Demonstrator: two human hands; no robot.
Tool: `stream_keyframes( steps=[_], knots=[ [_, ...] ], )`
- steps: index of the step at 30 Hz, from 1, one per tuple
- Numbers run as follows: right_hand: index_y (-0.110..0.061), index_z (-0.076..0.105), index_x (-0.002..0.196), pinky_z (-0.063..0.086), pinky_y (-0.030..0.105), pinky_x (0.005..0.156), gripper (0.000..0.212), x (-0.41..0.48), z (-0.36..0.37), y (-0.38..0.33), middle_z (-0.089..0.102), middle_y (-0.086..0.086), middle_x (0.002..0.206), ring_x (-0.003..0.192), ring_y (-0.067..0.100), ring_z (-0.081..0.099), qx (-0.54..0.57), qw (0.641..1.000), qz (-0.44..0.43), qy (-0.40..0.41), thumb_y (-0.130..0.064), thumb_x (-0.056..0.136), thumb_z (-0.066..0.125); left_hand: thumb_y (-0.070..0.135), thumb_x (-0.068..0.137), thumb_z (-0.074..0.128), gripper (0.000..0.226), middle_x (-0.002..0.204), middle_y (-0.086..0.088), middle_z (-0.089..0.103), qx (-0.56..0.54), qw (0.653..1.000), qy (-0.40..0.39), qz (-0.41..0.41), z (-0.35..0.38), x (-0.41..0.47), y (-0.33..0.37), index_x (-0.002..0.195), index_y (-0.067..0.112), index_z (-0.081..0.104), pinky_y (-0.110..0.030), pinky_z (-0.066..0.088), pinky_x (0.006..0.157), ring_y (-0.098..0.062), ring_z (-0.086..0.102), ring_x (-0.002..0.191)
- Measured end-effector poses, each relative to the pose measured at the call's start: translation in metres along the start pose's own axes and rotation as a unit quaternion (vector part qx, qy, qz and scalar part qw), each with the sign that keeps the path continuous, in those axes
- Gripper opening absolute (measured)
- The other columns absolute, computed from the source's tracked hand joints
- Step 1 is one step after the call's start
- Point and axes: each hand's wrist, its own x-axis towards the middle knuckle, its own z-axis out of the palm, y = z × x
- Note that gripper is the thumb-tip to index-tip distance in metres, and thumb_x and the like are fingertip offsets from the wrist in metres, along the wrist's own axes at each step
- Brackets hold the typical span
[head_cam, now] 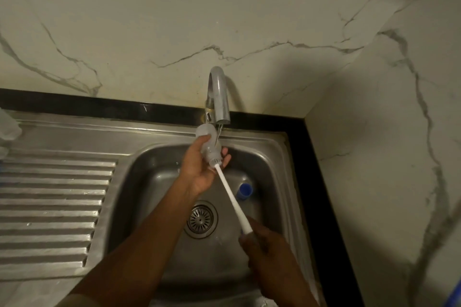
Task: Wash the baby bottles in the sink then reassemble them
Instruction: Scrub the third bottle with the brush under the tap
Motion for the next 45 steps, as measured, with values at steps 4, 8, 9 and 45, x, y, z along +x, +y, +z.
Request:
stream_keyframes(
  steps=[4, 8, 9, 45],
  knots=[
    [-0.031, 0.071, 0.117, 0.022, 0.016, 0.034, 0.027, -0.014, -0.006, -0.008, 0.043, 0.003, 0.058, 0.039, 0.008, 0.027, 0.290, 0.931, 0.174, -0.137, -0.033, 0.093, 0.060, 0.019, 0.087, 0.070, 0.052, 0.114, -0.017, 0.063, -0.106, 0.989, -0.090, -0.043, -0.002, -0.003, 0.012, 0.133, 0.009, 0.048, -0.041, 0.059, 0.088, -0.023, 0.067, 0.095],
    [-0.045, 0.031, 0.148, 0.046, 0.019, 0.069, 0.047, 0.000, -0.008, -0.002, 0.068, -0.006, 0.094, 0.073, 0.005, 0.056, -0.187, 0.981, -0.049, -0.003, -0.041, 0.103, 0.042, 0.018, 0.085, 0.073, 0.043, 0.096, -0.013, 0.064, 0.143, 0.987, 0.044, 0.061, 0.008, 0.001, -0.008, 0.122, 0.006, 0.055, -0.029, 0.058, 0.064, -0.017, 0.065, 0.074],
    [-0.048, 0.031, 0.147, 0.046, 0.019, 0.073, 0.047, 0.005, -0.012, 0.002, 0.067, -0.006, 0.098, 0.078, 0.005, 0.058, -0.213, 0.973, -0.087, 0.010, -0.041, 0.102, 0.042, 0.018, 0.086, 0.073, 0.043, 0.101, -0.015, 0.066, 0.184, 0.976, 0.074, 0.088, 0.007, 0.002, -0.013, 0.123, 0.007, 0.055, -0.030, 0.058, 0.066, -0.018, 0.066, 0.076],
    [-0.015, 0.062, 0.125, 0.023, 0.015, 0.031, 0.034, -0.027, -0.056, -0.029, 0.043, 0.001, 0.060, 0.040, 0.006, 0.027, 0.162, 0.961, 0.134, -0.178, -0.035, 0.098, 0.054, 0.022, 0.079, 0.079, 0.094, 0.163, -0.005, 0.023, 0.785, 0.449, 0.022, 0.427, -0.052, -0.014, -0.001, 0.156, 0.018, 0.025, -0.055, 0.019, 0.121, -0.027, 0.010, 0.153]
  ],
)
